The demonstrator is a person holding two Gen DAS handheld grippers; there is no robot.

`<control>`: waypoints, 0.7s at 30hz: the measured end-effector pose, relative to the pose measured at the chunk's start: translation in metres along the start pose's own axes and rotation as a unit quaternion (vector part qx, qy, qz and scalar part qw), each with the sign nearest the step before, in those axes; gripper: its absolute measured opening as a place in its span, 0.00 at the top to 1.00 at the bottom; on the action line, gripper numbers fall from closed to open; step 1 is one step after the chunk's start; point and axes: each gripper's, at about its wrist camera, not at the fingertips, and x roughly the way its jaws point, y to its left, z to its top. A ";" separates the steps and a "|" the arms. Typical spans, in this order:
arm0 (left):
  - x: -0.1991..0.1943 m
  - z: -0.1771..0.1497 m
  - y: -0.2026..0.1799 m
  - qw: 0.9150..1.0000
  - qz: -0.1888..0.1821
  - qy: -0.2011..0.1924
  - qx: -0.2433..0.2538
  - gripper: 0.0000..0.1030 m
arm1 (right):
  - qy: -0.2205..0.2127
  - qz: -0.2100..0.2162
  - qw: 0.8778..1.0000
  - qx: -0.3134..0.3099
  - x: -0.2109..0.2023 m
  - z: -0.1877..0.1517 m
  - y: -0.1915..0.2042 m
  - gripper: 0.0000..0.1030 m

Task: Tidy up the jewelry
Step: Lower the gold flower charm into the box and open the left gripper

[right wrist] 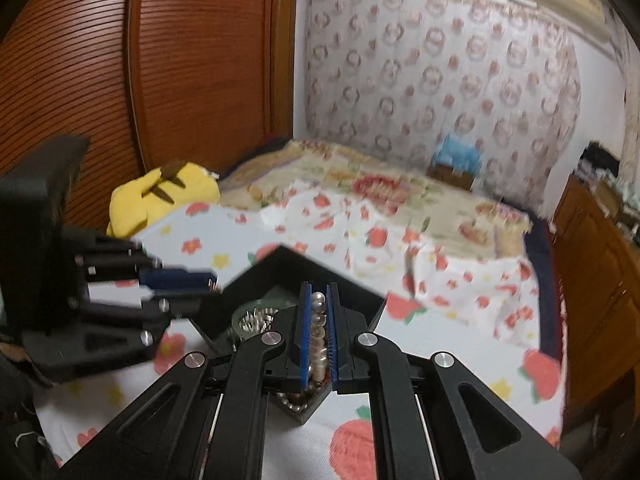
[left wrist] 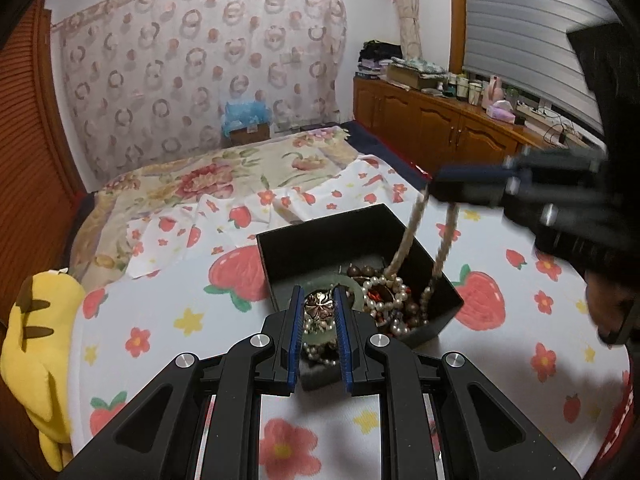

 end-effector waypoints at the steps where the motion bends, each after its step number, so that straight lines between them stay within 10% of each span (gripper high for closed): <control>1: 0.003 0.001 0.000 1.000 0.000 0.001 -0.001 0.86 | 0.006 0.006 1.000 0.005 0.007 -0.004 -0.001 0.92; 21: 0.048 0.022 0.006 1.000 0.003 0.019 0.007 0.86 | 0.012 0.030 0.999 0.030 0.017 -0.025 -0.014 0.76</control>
